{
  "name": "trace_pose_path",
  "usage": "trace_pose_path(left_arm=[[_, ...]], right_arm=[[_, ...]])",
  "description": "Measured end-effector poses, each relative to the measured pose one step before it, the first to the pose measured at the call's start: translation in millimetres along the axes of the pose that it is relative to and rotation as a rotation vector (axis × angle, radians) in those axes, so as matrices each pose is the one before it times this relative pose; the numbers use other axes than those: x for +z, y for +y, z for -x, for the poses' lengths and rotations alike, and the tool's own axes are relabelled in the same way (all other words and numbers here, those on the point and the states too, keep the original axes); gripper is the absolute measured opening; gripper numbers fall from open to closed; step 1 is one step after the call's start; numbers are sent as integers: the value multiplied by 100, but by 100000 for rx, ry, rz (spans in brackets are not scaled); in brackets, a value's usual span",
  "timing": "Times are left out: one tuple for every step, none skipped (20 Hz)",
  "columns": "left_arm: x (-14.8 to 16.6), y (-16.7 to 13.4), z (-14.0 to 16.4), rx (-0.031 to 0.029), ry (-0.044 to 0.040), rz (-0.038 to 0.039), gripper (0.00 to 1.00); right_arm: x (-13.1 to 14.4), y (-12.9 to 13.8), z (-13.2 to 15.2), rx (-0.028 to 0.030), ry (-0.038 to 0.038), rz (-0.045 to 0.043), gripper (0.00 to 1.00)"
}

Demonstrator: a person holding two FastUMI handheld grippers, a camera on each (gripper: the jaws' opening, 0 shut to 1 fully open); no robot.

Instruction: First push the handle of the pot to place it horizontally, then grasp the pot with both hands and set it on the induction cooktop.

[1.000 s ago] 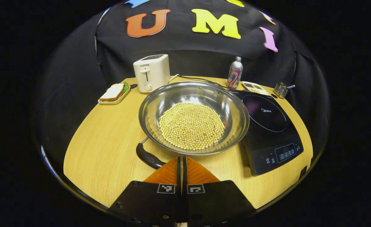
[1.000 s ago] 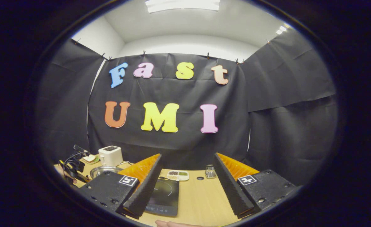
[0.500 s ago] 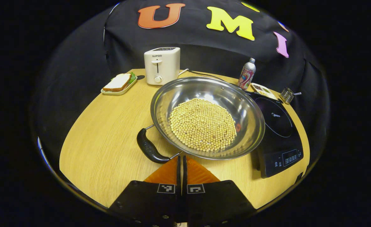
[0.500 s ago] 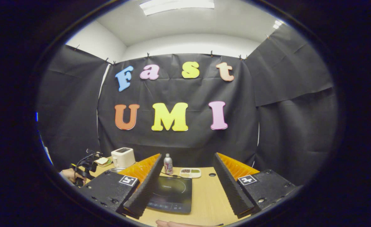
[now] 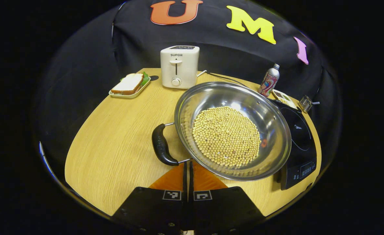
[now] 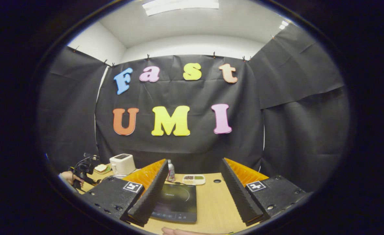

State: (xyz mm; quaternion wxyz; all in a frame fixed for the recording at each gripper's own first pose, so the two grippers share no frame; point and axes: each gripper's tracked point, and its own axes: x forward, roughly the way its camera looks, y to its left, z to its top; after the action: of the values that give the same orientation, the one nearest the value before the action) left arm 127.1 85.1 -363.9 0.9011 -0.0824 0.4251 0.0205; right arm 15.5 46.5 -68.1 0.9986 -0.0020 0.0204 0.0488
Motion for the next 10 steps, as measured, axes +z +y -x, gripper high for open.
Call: trace_pose_path(left_arm=[[194,263,-207,-396,697,382,10],[426,387,-207,203,64,618,0],[268,449,-235,890,550,569,0],[341,321,-218,1132,411,-138,0],[378,387,-314,843,-163,-620,0],[325,210,-302,381,-35,-744,0],[240,135,-236,-75,18,-194,0],[241,130,-171,-387,20,21,0],[373,67,-215,-310,114,295,0],[266,68,-268,-318,116,287,0]], right_arm=[[241,145,-103,-365,-760,52,96],[175,121,-129,-283,-640,-339,96],[109,390,-106,257,-669,-631,96],[70,373,-116,310,-168,-498,96],[-161,172,-151,137,-36,-723,96],[12,175,-326,-80,15,-671,96],[-118,37,-336,-314,355,-529,96],[-204,-57,-390,-701,751,-5,96],[-241,22,-413,-575,337,151,96],[13,34,-398,-514,331,159,96]])
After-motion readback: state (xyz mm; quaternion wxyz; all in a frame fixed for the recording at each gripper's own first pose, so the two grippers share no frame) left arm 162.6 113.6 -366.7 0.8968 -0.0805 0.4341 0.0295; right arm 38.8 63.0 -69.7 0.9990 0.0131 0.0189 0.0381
